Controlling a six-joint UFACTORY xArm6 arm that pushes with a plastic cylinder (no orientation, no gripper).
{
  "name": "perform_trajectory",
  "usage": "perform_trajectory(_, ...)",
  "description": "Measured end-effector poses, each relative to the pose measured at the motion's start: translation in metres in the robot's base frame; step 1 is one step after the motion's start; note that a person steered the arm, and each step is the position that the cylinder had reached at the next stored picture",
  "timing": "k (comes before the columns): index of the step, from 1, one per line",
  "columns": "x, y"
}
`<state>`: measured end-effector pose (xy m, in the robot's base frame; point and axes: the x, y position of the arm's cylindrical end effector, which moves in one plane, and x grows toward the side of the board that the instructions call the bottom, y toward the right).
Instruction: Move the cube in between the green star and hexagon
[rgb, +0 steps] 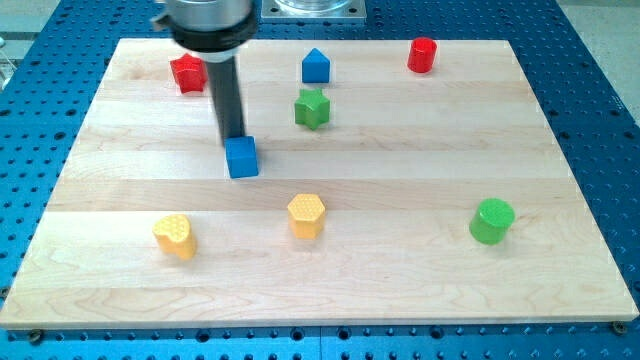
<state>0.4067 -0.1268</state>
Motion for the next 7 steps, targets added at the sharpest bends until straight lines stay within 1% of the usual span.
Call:
perform_trajectory(1, 0.053, -0.022)
perform_trajectory(2, 0.051, -0.010)
perform_trajectory(3, 0.045, -0.038)
perform_trajectory(4, 0.021, -0.017)
perform_trajectory(5, 0.007, 0.026)
perform_trajectory(6, 0.013, 0.020)
perform_trajectory(7, 0.044, 0.020)
